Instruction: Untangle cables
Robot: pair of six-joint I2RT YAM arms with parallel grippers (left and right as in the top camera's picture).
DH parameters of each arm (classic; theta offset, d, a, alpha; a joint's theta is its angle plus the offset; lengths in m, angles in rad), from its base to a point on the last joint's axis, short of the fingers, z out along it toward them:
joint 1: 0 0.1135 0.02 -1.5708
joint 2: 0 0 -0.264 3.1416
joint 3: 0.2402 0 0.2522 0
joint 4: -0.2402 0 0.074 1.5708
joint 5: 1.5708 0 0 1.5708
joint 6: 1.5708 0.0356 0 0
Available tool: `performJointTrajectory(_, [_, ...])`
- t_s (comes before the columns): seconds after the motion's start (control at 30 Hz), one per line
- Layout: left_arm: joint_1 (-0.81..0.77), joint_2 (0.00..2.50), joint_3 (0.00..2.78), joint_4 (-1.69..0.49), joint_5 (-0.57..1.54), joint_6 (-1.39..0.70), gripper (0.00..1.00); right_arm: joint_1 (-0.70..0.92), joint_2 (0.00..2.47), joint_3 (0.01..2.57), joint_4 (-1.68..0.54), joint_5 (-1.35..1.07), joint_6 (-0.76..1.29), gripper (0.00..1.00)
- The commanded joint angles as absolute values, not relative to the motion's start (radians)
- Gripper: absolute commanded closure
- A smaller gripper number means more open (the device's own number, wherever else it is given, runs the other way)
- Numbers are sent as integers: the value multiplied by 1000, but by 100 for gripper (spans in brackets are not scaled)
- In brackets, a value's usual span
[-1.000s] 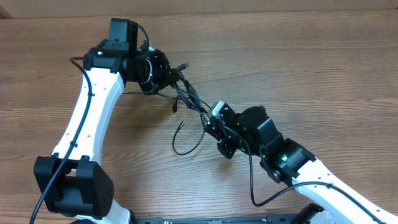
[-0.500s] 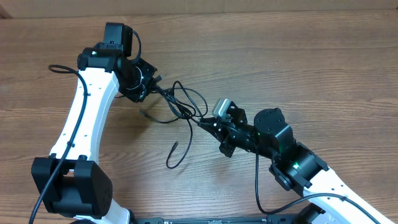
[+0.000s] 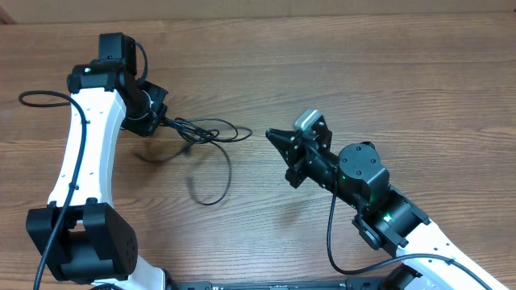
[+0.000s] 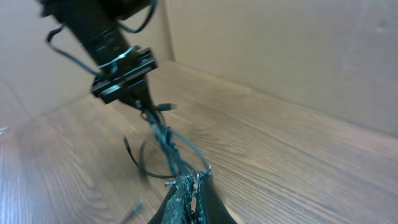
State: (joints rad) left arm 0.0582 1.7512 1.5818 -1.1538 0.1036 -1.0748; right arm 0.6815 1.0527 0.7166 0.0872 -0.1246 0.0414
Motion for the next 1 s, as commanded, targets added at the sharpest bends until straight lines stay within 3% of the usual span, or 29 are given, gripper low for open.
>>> performJointTrajectory(0.0, [54,1752,1588,-1147,104,-1082,96,683,1038,721,62,-52,107,96])
performJointTrajectory(0.2, [54,1752,1588,-1088,356,-1024,96,683,1057,721,1,-52,104,94])
performJointTrajectory(0.33, [45,1752,1588,-1036,587,-901,96,683,1084,721,-16,-54,44,87])
performJointTrajectory(0.57, [3,1752,1588,-1044,674,-830,96,683,1193,721,-5,-54,-35,62])
performJointTrajectory(0.87, [-75,1752,1588,-1024,674,-834,96,683,1249,721,55,-125,-35,63])
performJointTrajectory(0.9, [-78,1752,1588,-1024,673,-834,96,683,1253,721,55,-125,-35,66])
performJointTrajectory(0.93, [-84,1752,1588,-1024,674,-834,96,683,1256,721,55,-125,-35,78])
performJointTrajectory(0.97, [-86,1752,1588,-1023,673,-834,96,683,1256,721,55,-125,-35,82])
